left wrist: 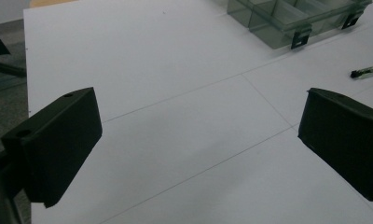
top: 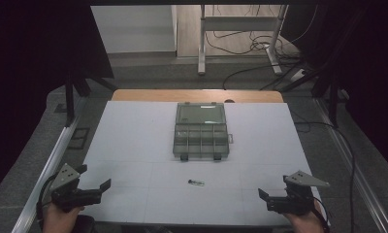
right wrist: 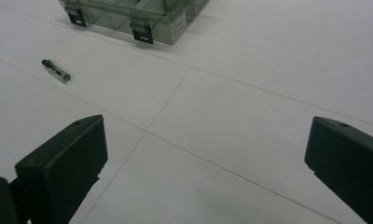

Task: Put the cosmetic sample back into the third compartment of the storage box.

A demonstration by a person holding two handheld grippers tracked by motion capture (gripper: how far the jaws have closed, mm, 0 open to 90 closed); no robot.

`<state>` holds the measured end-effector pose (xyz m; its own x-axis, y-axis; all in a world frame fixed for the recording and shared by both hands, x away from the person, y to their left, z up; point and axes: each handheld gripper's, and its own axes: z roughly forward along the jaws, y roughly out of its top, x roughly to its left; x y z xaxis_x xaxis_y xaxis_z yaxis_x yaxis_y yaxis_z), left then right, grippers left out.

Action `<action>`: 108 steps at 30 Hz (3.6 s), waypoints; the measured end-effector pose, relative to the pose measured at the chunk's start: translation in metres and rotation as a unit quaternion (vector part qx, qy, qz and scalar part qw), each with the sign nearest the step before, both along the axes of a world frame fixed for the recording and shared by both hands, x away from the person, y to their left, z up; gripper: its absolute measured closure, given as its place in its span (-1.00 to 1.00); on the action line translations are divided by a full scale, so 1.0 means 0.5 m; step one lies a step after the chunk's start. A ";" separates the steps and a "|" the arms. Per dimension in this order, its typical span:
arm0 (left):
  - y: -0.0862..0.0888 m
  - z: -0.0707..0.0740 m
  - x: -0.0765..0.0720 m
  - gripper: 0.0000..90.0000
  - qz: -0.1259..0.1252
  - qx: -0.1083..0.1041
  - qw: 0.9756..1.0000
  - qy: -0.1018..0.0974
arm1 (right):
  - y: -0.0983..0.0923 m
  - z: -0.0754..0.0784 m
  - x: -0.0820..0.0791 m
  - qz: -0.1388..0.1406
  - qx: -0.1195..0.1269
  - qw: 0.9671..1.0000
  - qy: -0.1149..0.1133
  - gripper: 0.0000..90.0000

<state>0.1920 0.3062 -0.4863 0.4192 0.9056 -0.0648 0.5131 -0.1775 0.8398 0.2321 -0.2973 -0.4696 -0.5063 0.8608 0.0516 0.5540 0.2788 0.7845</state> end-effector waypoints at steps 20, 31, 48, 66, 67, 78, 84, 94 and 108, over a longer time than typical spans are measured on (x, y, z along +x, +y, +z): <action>-0.005 0.003 -0.011 -1.00 -0.024 0.009 1.000 -0.015 | -0.001 -0.001 0.004 -0.001 0.004 1.000 0.010 -1.00; 0.001 0.002 -0.013 -1.00 -0.025 -0.007 1.000 -0.010 | 0.010 0.001 0.005 0.017 0.005 1.000 0.006 -1.00; 0.000 0.002 -0.011 -1.00 -0.029 -0.007 1.000 -0.008 | 0.038 0.002 0.020 0.048 -0.002 0.999 0.009 -1.00; 0.000 0.002 -0.010 -1.00 -0.033 -0.005 0.999 -0.005 | 0.084 -0.005 0.051 0.089 -0.003 0.996 0.018 -1.00; 0.000 0.002 -0.009 -1.00 -0.033 -0.005 0.999 -0.005 | 0.086 -0.006 0.053 0.091 -0.003 0.996 0.017 -1.00; 0.001 0.001 -0.008 -1.00 -0.033 -0.009 0.999 -0.003 | 0.113 -0.008 0.069 0.109 -0.006 0.994 0.023 -1.00; 0.001 0.001 -0.008 -1.00 -0.033 -0.009 0.999 -0.002 | 0.132 -0.010 0.078 0.120 -0.014 0.992 0.029 -1.00; 0.001 0.001 -0.007 -1.00 -0.034 -0.009 0.999 -0.001 | 0.163 -0.020 0.095 0.139 -0.024 0.989 0.038 -1.00; 0.001 0.001 -0.006 -1.00 -0.038 -0.010 0.999 0.002 | 0.203 -0.032 0.115 0.160 -0.042 0.985 0.056 -1.00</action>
